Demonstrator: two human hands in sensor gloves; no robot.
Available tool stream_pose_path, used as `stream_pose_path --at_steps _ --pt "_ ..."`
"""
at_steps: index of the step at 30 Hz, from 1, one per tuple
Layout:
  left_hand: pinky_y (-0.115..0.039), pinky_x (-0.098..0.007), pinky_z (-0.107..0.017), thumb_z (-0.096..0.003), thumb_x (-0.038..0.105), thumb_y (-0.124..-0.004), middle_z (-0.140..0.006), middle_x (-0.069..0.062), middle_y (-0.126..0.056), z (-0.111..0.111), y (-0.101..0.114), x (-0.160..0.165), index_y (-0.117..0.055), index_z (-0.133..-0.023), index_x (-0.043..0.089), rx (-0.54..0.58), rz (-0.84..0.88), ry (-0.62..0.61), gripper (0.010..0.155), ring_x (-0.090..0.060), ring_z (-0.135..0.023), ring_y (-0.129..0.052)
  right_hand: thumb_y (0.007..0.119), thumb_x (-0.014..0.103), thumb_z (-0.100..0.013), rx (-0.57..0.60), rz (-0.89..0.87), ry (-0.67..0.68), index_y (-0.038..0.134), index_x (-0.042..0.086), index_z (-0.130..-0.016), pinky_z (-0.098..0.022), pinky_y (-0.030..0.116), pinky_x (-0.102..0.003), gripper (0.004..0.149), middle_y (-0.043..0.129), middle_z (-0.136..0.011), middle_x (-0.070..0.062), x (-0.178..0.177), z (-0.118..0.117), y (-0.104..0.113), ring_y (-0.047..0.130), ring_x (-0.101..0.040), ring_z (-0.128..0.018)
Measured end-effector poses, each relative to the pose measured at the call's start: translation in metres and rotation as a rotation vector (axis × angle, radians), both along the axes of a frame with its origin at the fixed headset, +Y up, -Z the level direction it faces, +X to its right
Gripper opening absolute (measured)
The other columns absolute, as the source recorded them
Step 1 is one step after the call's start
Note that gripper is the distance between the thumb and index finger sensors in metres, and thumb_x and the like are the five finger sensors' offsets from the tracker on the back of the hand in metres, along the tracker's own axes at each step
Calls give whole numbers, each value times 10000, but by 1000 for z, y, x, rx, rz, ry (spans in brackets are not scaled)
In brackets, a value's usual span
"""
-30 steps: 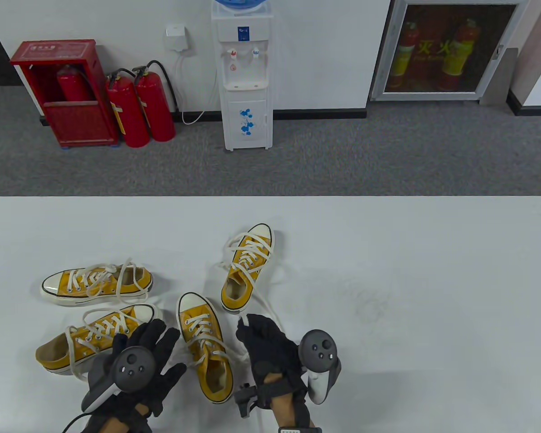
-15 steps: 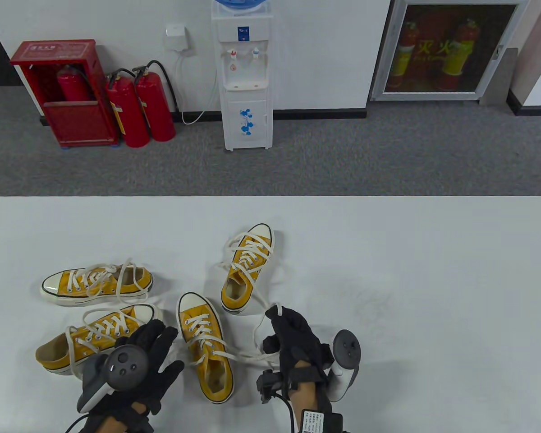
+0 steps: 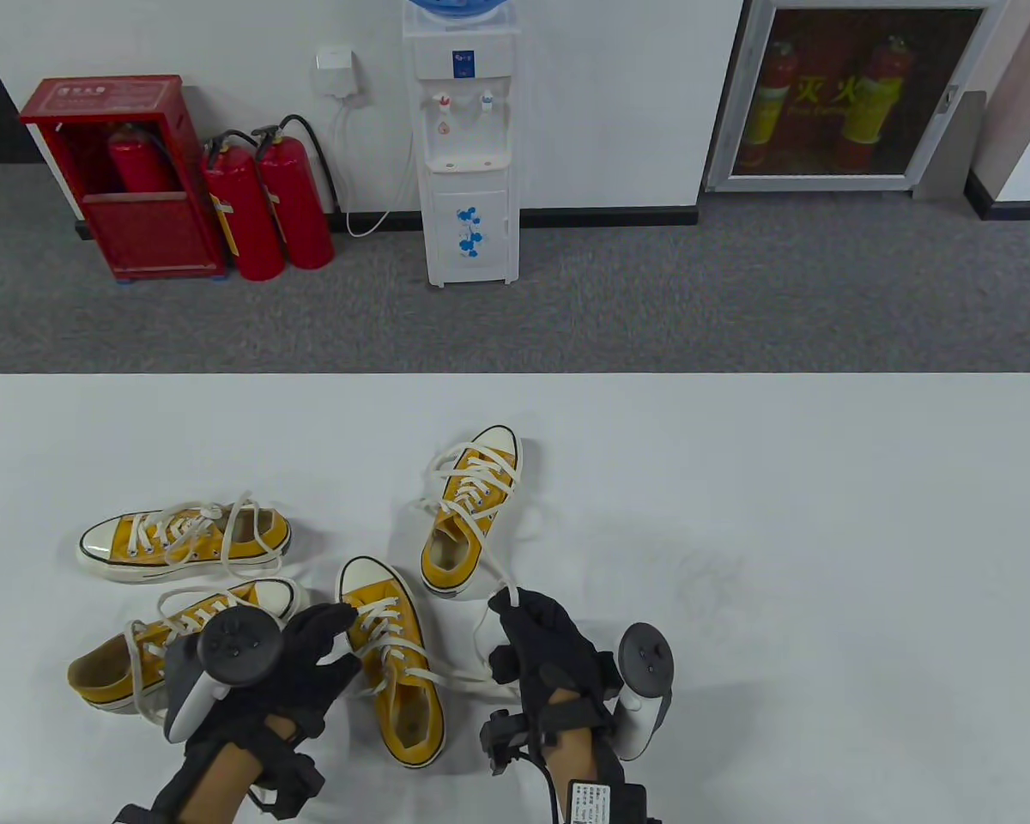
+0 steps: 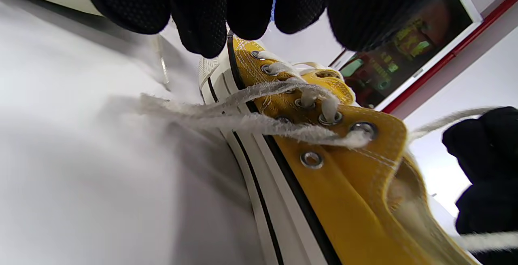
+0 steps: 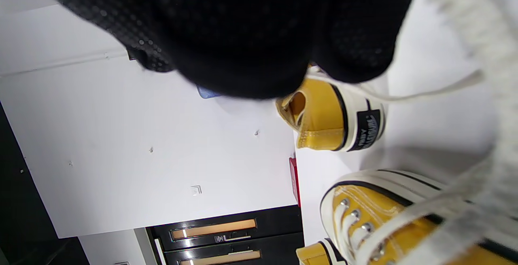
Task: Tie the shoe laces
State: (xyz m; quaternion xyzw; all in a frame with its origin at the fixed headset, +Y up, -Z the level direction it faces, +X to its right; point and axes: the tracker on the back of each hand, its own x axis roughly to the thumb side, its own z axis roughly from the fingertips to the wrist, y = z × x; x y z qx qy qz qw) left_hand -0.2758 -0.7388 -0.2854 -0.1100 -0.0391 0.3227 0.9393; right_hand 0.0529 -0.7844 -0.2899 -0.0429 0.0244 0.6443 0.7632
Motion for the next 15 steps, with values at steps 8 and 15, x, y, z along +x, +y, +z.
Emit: stream_pose_path --at_steps 8,15 --pt "-591 -631 -725 -470 429 -847 -1126 -95 -613 -12 -5 24 -678 -999 263 -41 -147 42 580 -353 -931 -790 829 392 -467 1 14 10 846 237 -830 -447 854 -401 395 783 -943 -69 -2 0 0 974 -15 -225" --pt "-607 -637 -713 -455 404 -865 -1030 -78 -699 -10 -14 28 -759 -891 274 64 -230 98 467 -338 -829 -838 829 391 -467 2 23 12 845 233 -832 -454 851 -404 398 783 -942 -67 -3 0 0 977 -18 -230"
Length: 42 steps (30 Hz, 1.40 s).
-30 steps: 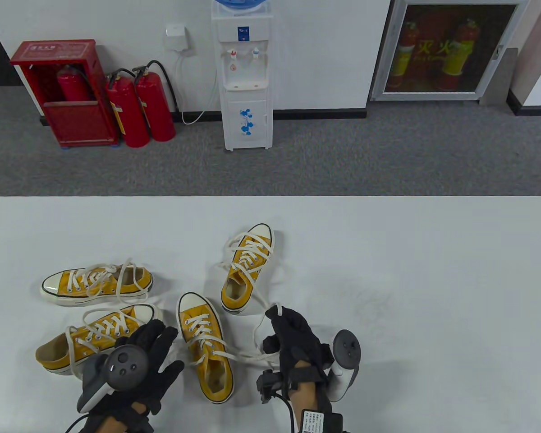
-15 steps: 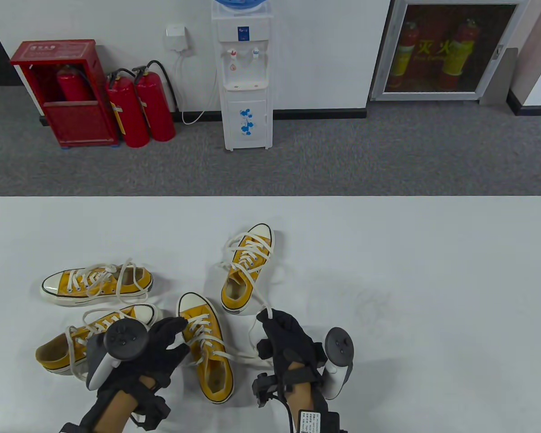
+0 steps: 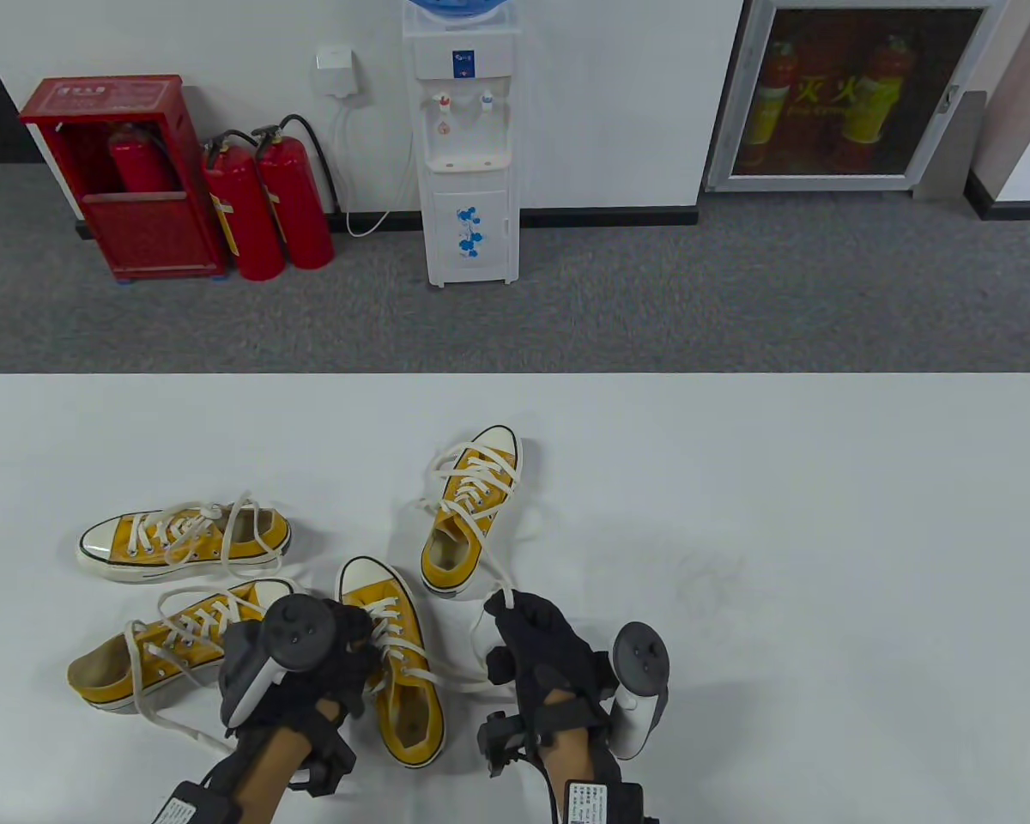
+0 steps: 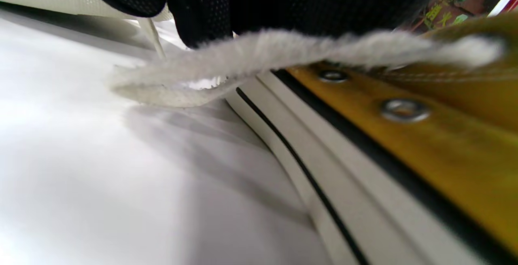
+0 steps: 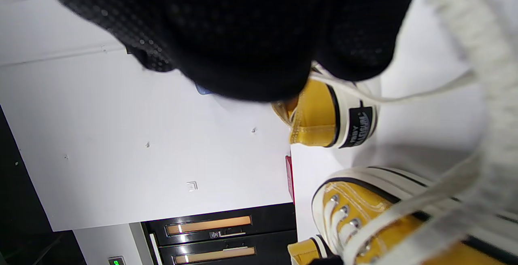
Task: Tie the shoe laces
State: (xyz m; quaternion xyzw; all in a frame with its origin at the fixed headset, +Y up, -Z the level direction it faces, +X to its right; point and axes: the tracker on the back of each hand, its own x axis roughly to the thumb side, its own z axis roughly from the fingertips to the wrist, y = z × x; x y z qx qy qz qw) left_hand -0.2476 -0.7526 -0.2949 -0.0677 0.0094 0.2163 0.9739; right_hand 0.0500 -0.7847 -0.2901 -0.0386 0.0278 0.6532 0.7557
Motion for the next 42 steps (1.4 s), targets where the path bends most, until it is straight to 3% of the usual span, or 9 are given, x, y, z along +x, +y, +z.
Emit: stream_pose_path --at_steps 4,9,16,23,28,33,36,40,42 --pt "-635 -626 -705 -452 399 -872 -982 -59 -759 2 -2 0 -833 -824 277 52 -5 18 394 -321 -779 -878 829 391 -467 8 18 8 846 233 -831 -455 849 -408 397 785 -940 -69 -2 0 1 977 -21 -234" --pt "-652 -618 -694 -460 408 -856 -992 -47 -776 3 0 -6 -834 -820 282 29 38 -25 383 -328 -781 -895 829 391 -466 11 31 13 848 232 -828 -456 848 -410 396 788 -937 -71 -3 0 0 979 -24 -234" --pt "-649 -659 -700 -486 380 -782 -998 -79 -835 9 8 -29 -741 -837 256 33 338 -5 375 -330 -855 -973 828 393 -467 11 44 11 848 230 -828 -464 842 -418 397 790 -934 -72 -3 1 0 983 -31 -250" --pt "-757 -613 -645 -496 400 -744 -818 -23 -894 11 15 -44 -690 -839 272 8 616 -20 370 -267 -715 -1059 827 396 -467 19 52 27 849 229 -828 -470 839 -422 398 792 -932 -72 -6 2 1 987 -37 -261" --pt "-873 -529 -474 -502 406 -750 -788 -28 -873 11 13 -52 -659 -858 282 -22 814 15 388 -204 -486 -1037 832 399 -463 23 52 36 860 226 -823 -475 836 -433 399 810 -923 -75 -8 2 1 1001 -50 -281" --pt "-967 -355 -244 -511 429 -740 -781 9 -885 11 8 -59 -643 -879 311 -64 952 33 398 -50 -249 -1055 834 406 -462 38 43 52 867 231 -819 -493 825 -449 399 825 -915 -72 -9 2 3 1012 -68 -322" --pt "-974 -310 -196 -518 453 -719 -779 39 -881 12 6 -61 -614 -900 318 -82 1031 52 419 -10 -192 -1051 833 409 -462 65 65 83 866 231 -820 -504 816 -457 400 825 -915 -68 -10 1 7 1012 -78 -344" --pt "-970 -313 -245 -530 443 -694 -807 59 -852 12 7 -58 -551 -960 319 -102 1155 2 470 -17 -247 -1059 834 412 -461 104 76 104 869 232 -818 -502 817 -456 402 828 -915 -66 -13 2 13 1010 -79 -341" --pt "-955 -351 -366 -542 436 -678 -857 63 -807 13 10 -55 -505 -982 333 -99 1235 -54 484 -56 -399 -1075 834 412 -461 121 88 123 868 231 -818 -525 798 -471 402 826 -918 -64 -15 3 17 1004 -95 -363"
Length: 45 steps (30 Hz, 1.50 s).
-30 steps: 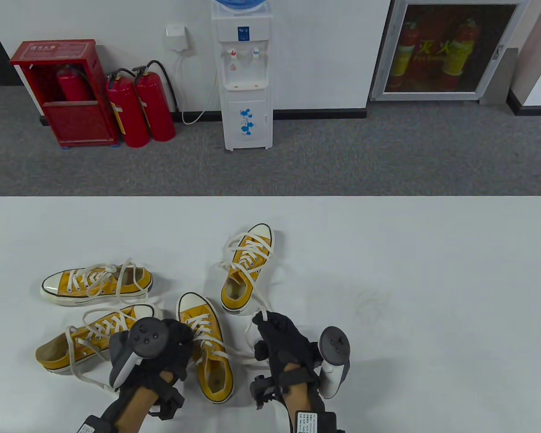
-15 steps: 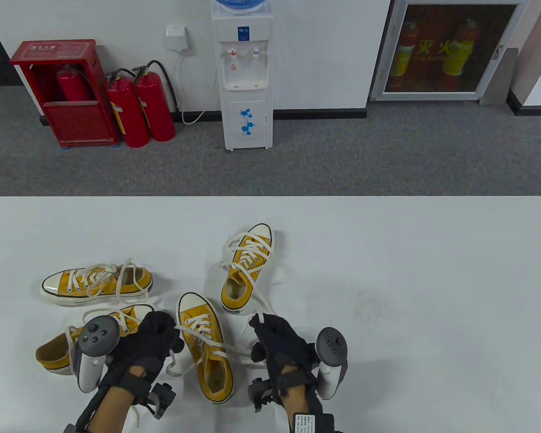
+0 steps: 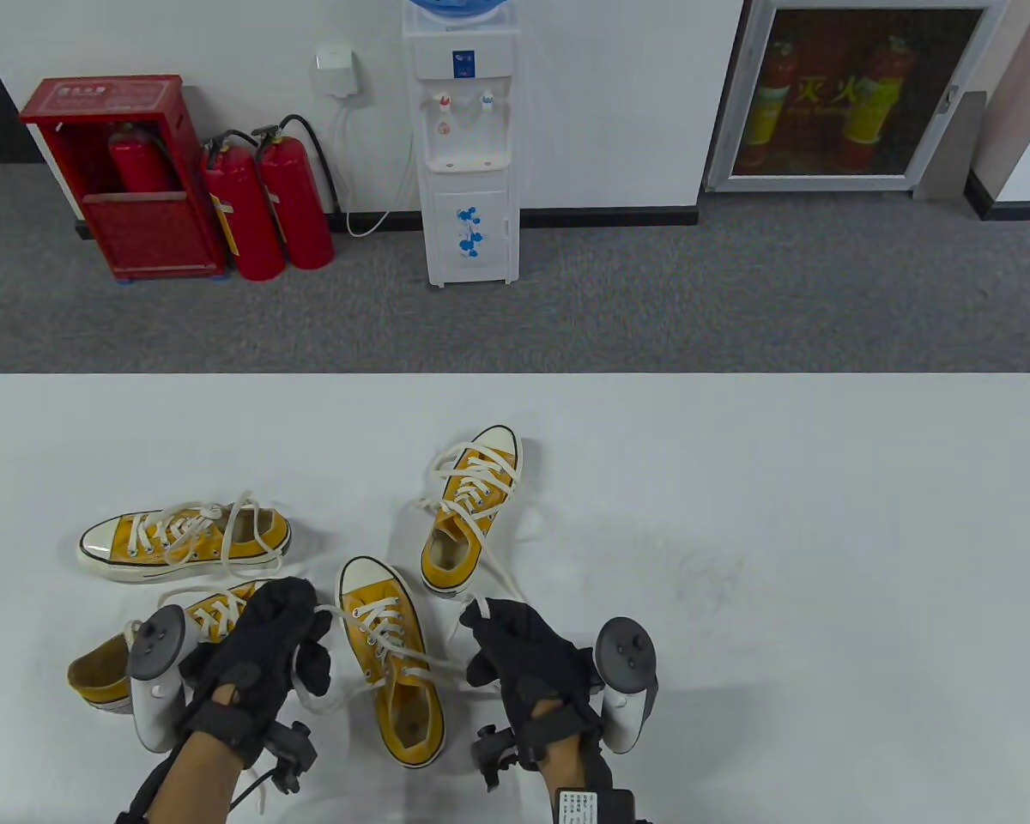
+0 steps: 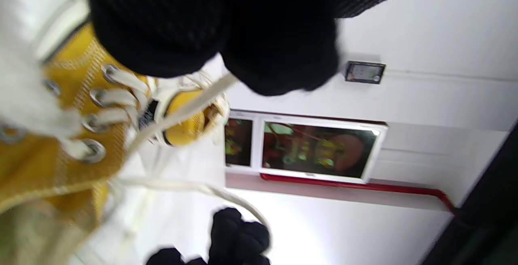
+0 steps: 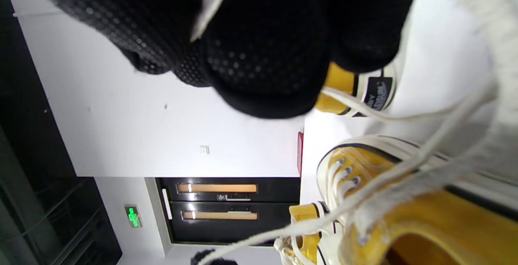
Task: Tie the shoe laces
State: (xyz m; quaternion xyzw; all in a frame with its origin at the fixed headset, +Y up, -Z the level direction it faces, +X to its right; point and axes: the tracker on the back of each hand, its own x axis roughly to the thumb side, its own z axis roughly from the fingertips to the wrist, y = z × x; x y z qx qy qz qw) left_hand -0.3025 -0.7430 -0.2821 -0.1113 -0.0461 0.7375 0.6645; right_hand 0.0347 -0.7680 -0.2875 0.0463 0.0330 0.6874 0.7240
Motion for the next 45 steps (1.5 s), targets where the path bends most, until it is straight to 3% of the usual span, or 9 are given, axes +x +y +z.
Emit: stream_pose_path --at_steps 3,6,8,15,28,31,36,41,45 --pt "-911 -395 -501 -551 412 -674 -948 61 -728 0 3 4 -437 -1017 354 47 83 -48 525 -129 -667 -1055 836 411 -458 25 28 35 870 232 -819 -586 729 -518 403 821 -926 -56 -4 1 5 985 -123 -422" --pt "-885 -394 -535 -557 394 -679 -984 59 -676 2 6 7 -419 -1020 376 75 98 -46 531 -190 -871 -955 838 412 -457 48 32 69 871 235 -818 -610 693 -541 403 820 -931 -50 -9 3 10 977 -137 -461" --pt "-897 -365 -497 -549 385 -688 -1008 65 -658 3 8 9 -432 -1021 394 97 62 -17 538 -205 -927 -916 841 411 -455 70 40 95 878 234 -814 -610 689 -547 401 824 -929 -50 -14 4 12 976 -143 -471" --pt "-880 -355 -489 -559 456 -686 -1161 19 -527 6 5 30 -340 -1107 355 117 46 -153 656 -245 -1042 -799 852 415 -441 131 103 196 900 235 -794 -616 666 -569 399 848 -916 -47 -31 10 19 974 -155 -483" --pt "-893 -359 -462 -548 623 -642 -1221 1 -469 9 -4 55 -357 -1131 370 114 -28 -302 696 -285 -1086 -742 859 431 -432 155 127 323 933 232 -757 -602 676 -566 389 894 -876 -45 -52 17 22 975 -145 -442" --pt "-873 -394 -503 -545 650 -635 -1215 -7 -498 9 -6 58 -380 -1131 366 100 -28 -324 700 -304 -1084 -740 860 435 -430 156 124 335 937 231 -753 -576 703 -542 390 900 -872 -44 -53 18 23 974 -133 -407" --pt "-846 -491 -609 -540 640 -650 -1155 -30 -653 8 -10 58 -525 -1104 358 55 11 -312 643 -331 -1010 -839 863 436 -427 157 105 328 944 229 -747 -544 729 -524 389 912 -860 -49 -53 17 23 976 -126 -371" --pt "-885 -481 -587 -524 633 -676 -1061 -71 -800 8 -10 56 -658 -1058 314 60 -78 -244 622 -314 -812 -1015 859 447 -428 153 80 308 947 230 -743 -543 733 -522 392 918 -853 -49 -49 16 22 978 -121 -369" --pt "-909 -471 -556 -516 637 -689 -1002 -87 -856 9 -7 56 -684 -1046 292 84 -138 -239 633 -294 -729 -1057 855 453 -434 138 52 299 945 229 -741 -553 725 -525 391 918 -848 -44 -45 14 21 974 -123 -378"
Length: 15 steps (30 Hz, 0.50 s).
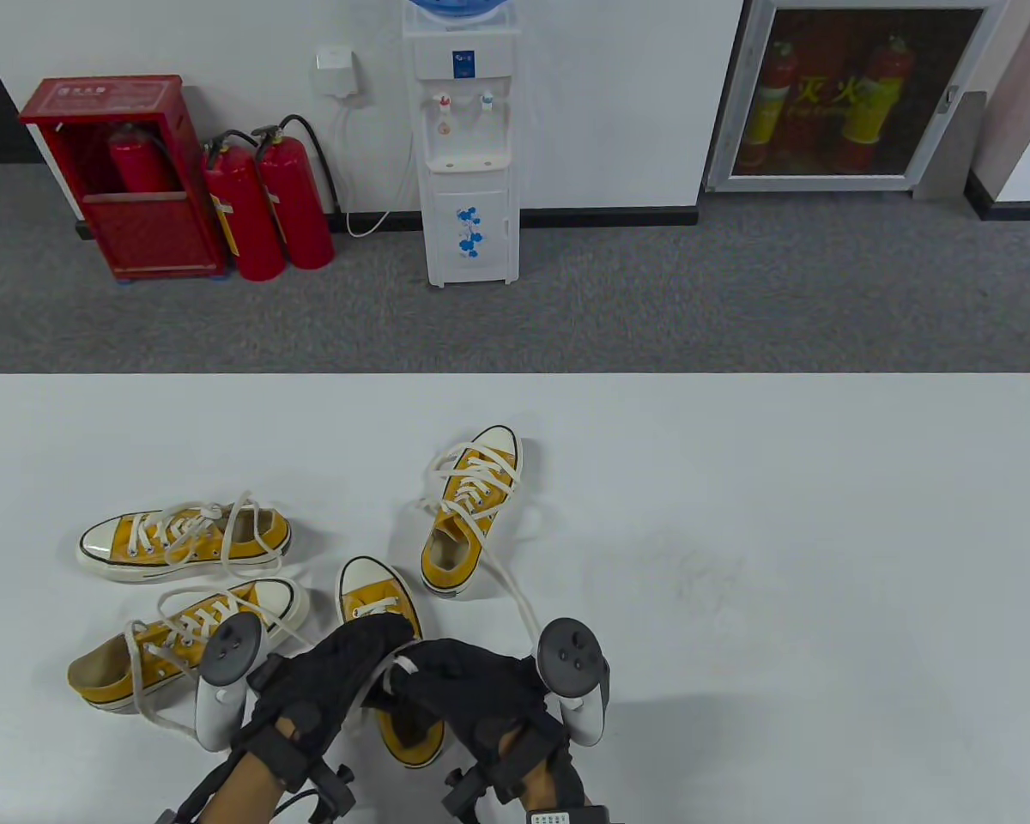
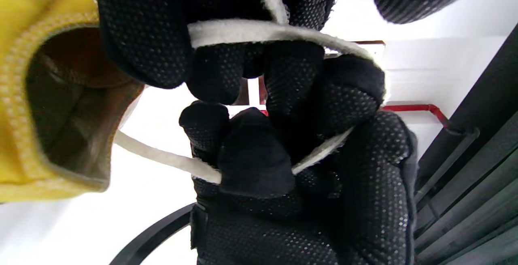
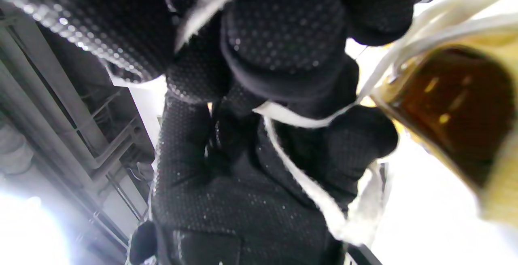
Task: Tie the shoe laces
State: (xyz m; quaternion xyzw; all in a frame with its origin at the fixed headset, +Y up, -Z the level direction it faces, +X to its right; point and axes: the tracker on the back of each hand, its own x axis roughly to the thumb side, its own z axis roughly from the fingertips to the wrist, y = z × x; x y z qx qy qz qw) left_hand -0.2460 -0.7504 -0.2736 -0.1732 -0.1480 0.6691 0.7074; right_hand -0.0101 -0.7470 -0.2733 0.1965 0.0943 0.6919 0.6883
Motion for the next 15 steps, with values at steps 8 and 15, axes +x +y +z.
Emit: stream_pose_path --at_steps 8,15 --pt "-921 -485 -470 -504 625 -718 -894 -76 -923 2 10 2 -707 -1035 270 80 -95 5 639 -269 -560 -1065 854 452 -441 -11 -50 -33 926 209 -749 -578 700 -539 398 886 -849 -57 8 -2 1 951 -146 -453" --pt "-931 -459 -319 -491 593 -780 -722 -44 -1026 2 15 3 -831 -943 263 96 -105 -10 562 -231 -346 -1065 867 456 -432 -21 -47 -118 909 209 -747 -628 628 -548 403 692 -982 -51 19 -4 0 852 -182 -637"
